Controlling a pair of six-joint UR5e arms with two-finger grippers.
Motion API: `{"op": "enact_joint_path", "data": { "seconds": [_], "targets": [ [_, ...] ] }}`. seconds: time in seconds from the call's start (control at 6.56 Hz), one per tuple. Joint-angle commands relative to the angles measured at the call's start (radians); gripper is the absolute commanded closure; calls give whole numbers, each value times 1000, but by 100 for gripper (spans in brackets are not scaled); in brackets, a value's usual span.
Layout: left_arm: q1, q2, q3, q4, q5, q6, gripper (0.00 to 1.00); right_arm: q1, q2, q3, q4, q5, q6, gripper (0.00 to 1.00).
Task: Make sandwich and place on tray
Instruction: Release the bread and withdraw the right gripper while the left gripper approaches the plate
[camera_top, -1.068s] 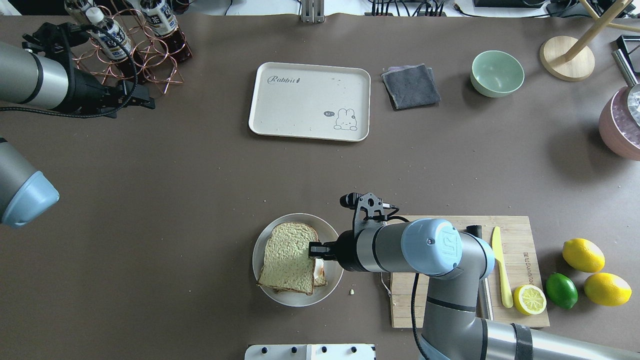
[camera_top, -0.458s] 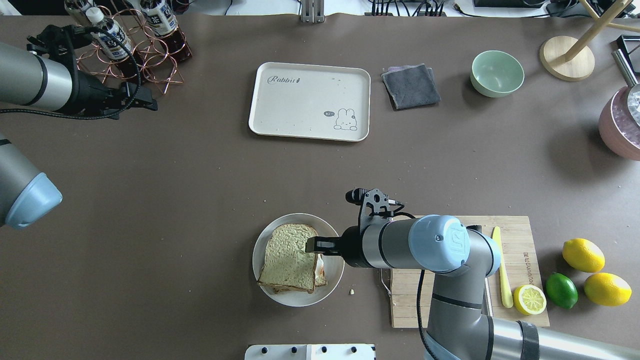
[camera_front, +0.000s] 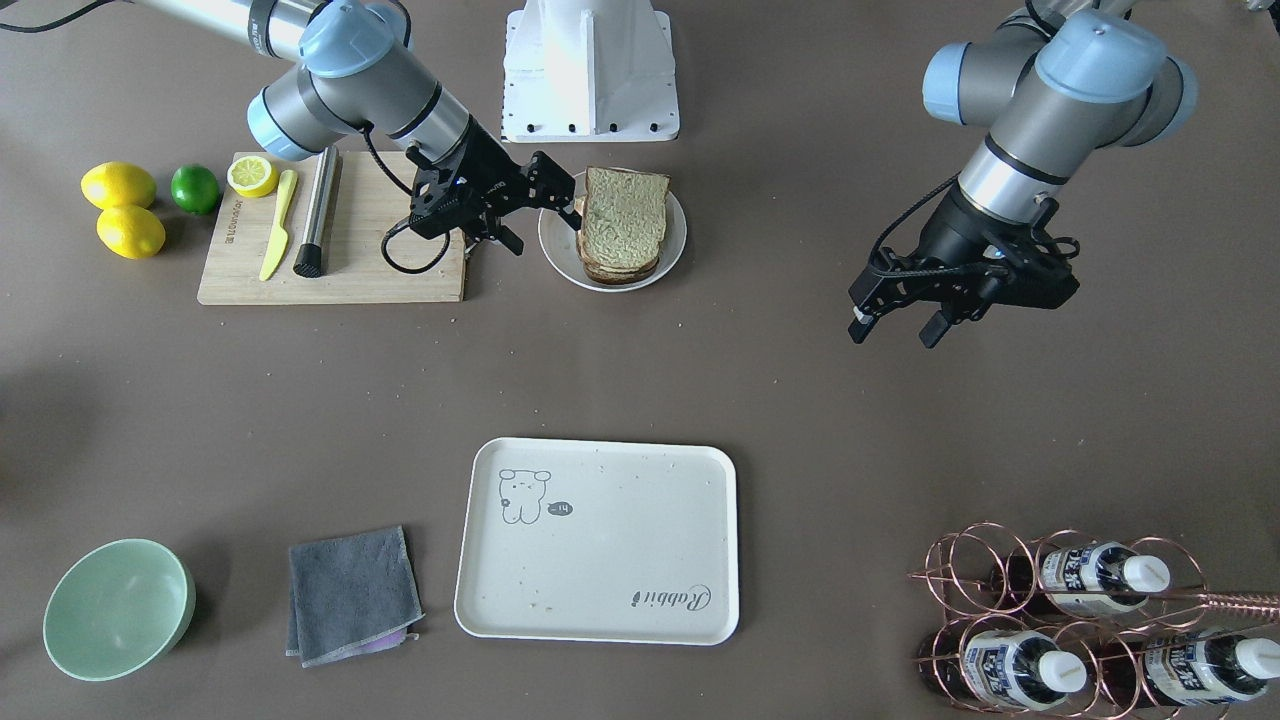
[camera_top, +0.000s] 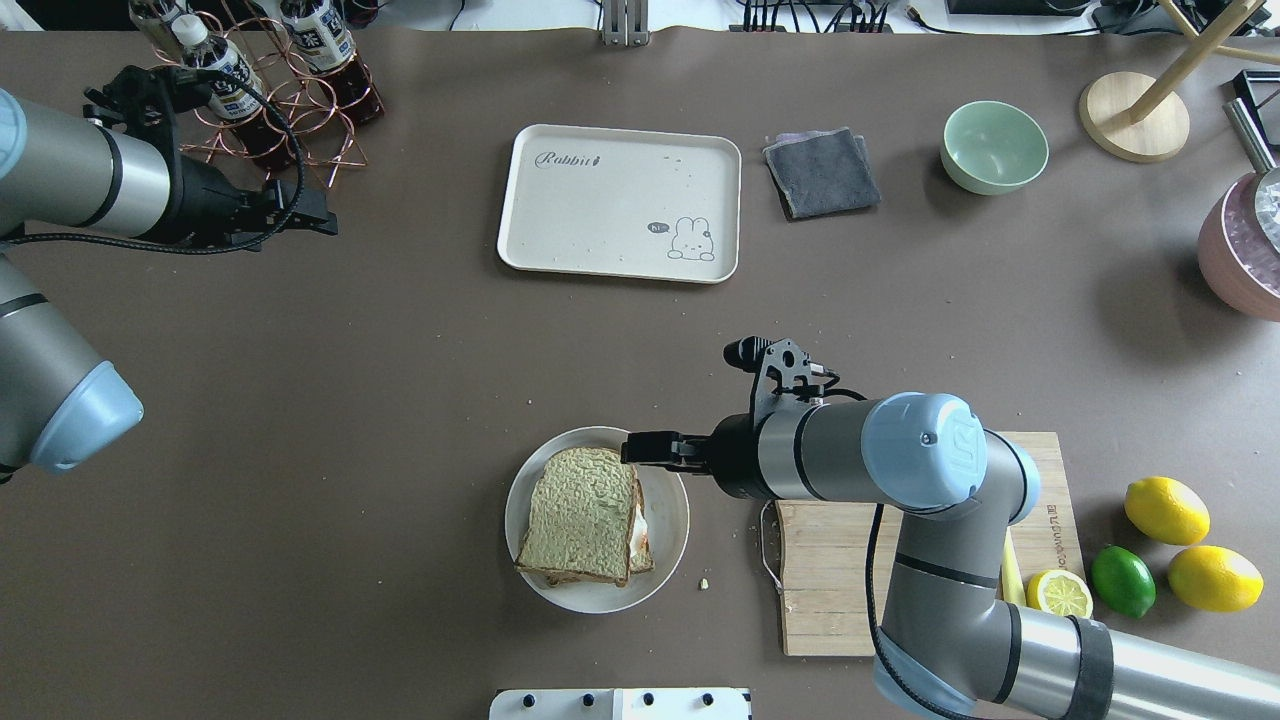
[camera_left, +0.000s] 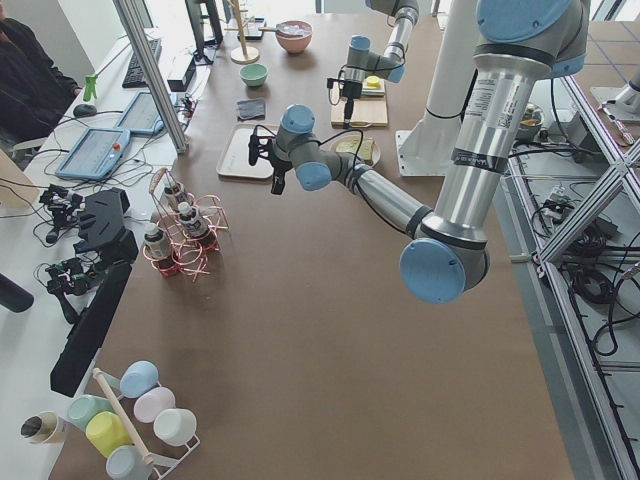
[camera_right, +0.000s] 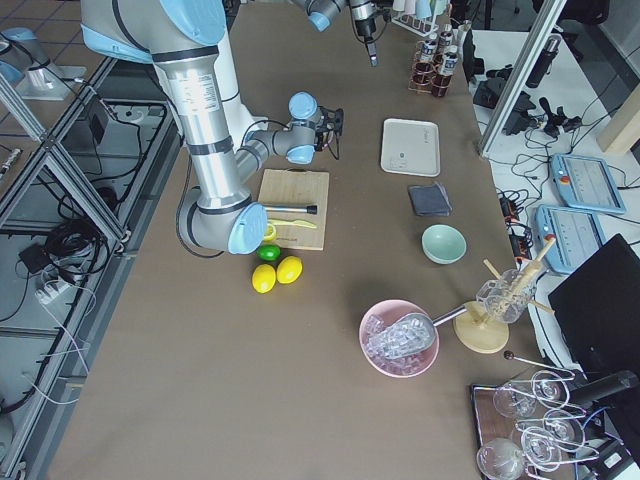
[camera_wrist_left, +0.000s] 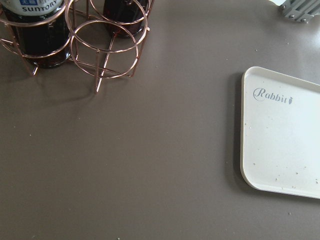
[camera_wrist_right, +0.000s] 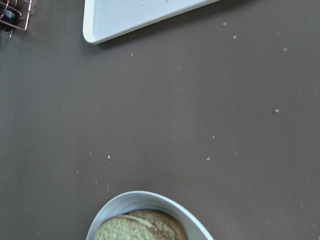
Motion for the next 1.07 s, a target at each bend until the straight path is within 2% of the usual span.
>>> {"op": "enact_joint_path", "data": {
  "seconds": [0.0,0.31,0.46,0.76,0.92],
  "targets": [
    [149,-22,-27,-1,134,-125,3,105,-36,-4,-12,39,4,0],
    [344,-34,-43,2,316,-184,5,208,-51,-2,-51,135,4,0],
    [389,-34,-40,4,344,-219,19,214,-65,-4,-49,125,4,0],
    [467,-32,-35,5,424,-241,36,228,-65,-4,-49,124,5,0],
    [492,-28,-32,7,445,-241,36,234,-64,-4,-49,124,5,0]
  ]
}}
